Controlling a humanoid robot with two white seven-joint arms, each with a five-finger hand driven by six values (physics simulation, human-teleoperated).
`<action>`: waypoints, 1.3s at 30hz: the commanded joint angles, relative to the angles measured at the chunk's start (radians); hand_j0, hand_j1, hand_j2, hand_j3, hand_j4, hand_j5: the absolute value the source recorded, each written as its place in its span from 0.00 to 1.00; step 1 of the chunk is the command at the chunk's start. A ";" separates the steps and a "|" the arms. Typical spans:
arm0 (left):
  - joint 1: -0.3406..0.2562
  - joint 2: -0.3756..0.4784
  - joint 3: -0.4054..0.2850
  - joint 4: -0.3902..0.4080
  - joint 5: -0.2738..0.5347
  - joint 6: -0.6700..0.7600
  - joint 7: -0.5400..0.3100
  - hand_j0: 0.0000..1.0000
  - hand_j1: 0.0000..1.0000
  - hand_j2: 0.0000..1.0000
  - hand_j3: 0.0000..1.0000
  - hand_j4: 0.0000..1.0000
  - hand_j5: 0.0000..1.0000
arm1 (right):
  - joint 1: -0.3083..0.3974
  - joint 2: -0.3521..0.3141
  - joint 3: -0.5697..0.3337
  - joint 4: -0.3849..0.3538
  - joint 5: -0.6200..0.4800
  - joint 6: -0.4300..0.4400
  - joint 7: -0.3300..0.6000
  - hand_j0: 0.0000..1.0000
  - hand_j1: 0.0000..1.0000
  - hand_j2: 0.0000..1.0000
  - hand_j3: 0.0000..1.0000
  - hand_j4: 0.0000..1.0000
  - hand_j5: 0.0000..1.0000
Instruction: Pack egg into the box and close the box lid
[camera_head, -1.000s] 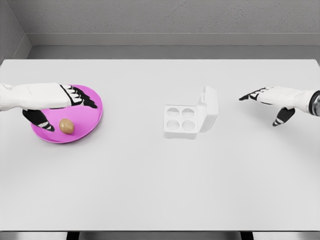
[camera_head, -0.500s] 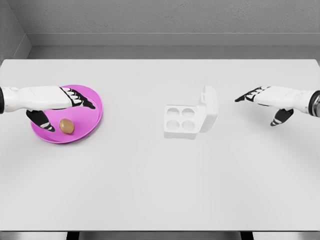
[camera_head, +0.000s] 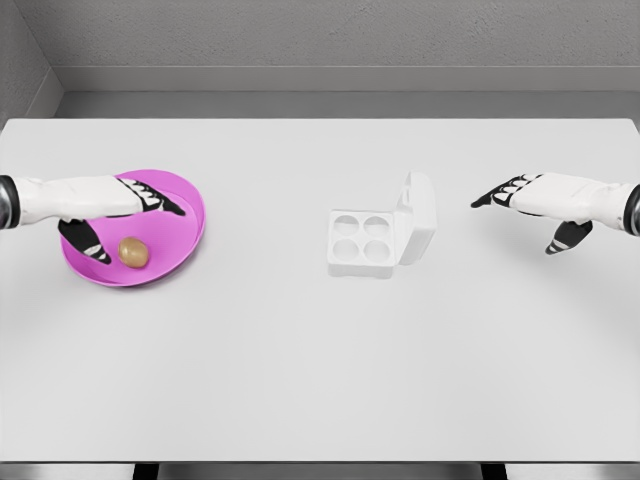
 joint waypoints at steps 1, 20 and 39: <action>0.000 -0.006 0.002 0.023 0.004 0.002 0.000 1.00 1.00 1.00 1.00 1.00 1.00 | 0.000 -0.001 -0.001 -0.001 -0.002 0.002 0.000 1.00 1.00 1.00 1.00 1.00 1.00; 0.014 -0.041 0.002 0.053 0.002 0.005 0.000 1.00 1.00 1.00 1.00 1.00 1.00 | 0.000 0.003 0.001 0.006 -0.004 -0.001 0.000 1.00 1.00 1.00 1.00 1.00 1.00; 0.015 -0.061 0.001 0.113 -0.002 0.000 0.000 1.00 1.00 1.00 1.00 1.00 1.00 | -0.003 0.003 0.006 0.006 -0.004 -0.001 0.000 1.00 1.00 1.00 1.00 1.00 1.00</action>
